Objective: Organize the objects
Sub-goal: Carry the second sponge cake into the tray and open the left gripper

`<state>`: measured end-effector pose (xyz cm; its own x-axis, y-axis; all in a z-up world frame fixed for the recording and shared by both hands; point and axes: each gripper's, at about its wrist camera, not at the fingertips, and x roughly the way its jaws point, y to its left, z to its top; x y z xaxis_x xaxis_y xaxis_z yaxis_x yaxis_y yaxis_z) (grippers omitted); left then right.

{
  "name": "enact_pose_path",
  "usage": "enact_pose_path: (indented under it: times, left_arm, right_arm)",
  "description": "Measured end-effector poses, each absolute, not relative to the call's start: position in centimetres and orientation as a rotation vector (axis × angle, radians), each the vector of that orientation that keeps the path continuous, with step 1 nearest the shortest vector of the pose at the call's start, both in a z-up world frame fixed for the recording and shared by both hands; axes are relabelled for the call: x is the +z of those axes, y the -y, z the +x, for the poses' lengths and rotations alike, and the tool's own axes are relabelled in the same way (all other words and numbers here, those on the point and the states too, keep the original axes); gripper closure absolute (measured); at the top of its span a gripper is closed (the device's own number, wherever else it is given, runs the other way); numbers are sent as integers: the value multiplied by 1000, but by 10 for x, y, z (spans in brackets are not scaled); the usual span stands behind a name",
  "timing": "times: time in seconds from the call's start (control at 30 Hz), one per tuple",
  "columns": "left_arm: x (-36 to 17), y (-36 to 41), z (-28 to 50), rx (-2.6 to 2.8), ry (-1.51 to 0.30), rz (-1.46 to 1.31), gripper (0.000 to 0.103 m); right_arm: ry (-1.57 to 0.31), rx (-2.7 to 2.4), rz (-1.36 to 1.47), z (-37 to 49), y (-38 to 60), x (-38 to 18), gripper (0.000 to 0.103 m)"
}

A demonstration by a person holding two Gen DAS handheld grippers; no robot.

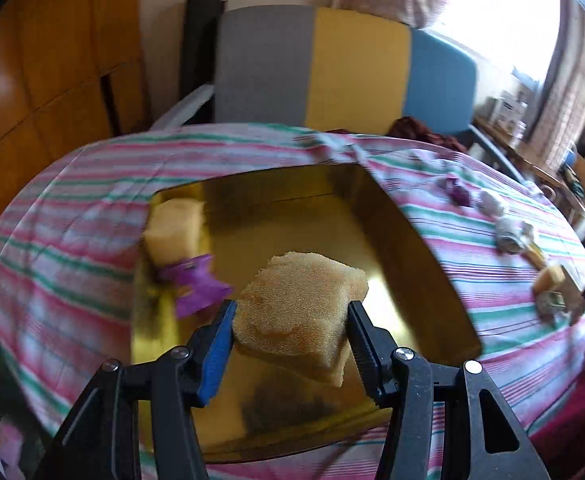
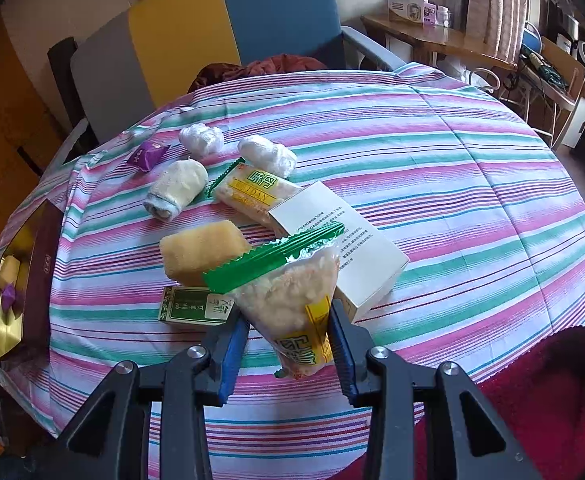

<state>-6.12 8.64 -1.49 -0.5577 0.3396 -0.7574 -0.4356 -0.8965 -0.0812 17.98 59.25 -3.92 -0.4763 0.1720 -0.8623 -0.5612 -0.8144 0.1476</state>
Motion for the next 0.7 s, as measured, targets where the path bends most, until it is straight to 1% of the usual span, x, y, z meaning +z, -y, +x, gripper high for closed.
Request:
enact_pose_path:
  times: [0.33,0.7]
  left_arm:
    - [-45,-51,-76,2545,-155,-1287,47]
    - [-66,-46,-86,2576,-225,-1330,42]
  right_arm:
    - [-572,2276,-1283,179,-593,-40,64]
    - [-566,2262,-1297,178,-592,-41,64]
